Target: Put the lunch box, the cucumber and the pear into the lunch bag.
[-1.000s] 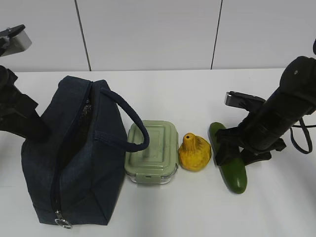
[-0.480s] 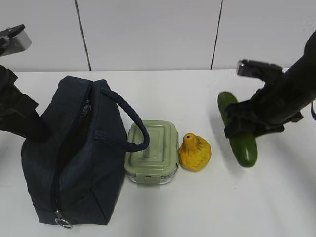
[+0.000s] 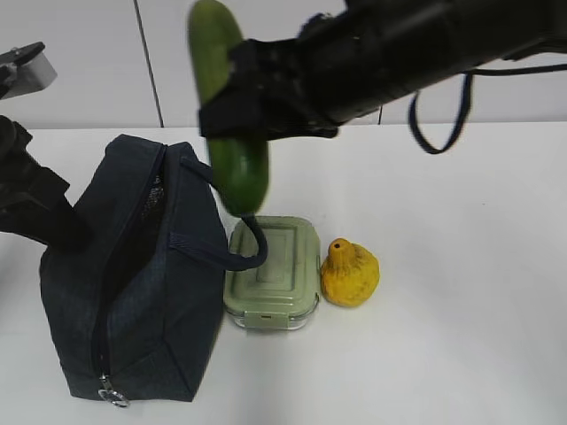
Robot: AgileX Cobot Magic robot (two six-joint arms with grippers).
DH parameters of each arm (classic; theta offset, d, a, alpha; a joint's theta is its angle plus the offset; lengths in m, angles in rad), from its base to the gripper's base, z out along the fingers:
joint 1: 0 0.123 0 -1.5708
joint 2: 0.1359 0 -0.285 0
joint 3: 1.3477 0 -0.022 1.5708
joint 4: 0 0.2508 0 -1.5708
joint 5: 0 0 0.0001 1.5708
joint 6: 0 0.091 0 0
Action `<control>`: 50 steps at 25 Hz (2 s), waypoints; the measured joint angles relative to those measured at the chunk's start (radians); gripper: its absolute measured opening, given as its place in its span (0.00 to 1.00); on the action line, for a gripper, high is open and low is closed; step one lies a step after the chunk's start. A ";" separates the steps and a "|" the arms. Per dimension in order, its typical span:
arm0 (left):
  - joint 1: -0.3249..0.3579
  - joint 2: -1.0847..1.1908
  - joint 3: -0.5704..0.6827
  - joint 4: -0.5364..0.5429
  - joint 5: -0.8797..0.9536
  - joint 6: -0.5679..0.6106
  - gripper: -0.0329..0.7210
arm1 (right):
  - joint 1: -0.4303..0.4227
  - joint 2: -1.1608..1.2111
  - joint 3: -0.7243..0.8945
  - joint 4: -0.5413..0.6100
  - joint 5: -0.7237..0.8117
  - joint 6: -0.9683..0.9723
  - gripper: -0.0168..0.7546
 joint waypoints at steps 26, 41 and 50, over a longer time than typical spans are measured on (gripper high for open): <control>0.000 0.000 0.000 -0.001 -0.013 0.000 0.08 | 0.199 0.308 -0.129 -0.577 -0.059 0.526 0.50; -0.002 0.000 0.000 -0.001 -0.012 0.000 0.08 | 0.199 0.333 -0.197 -0.457 0.056 0.349 0.68; -0.002 0.001 0.000 0.000 -0.012 0.000 0.08 | 0.199 0.283 -0.367 -0.733 0.241 0.461 0.71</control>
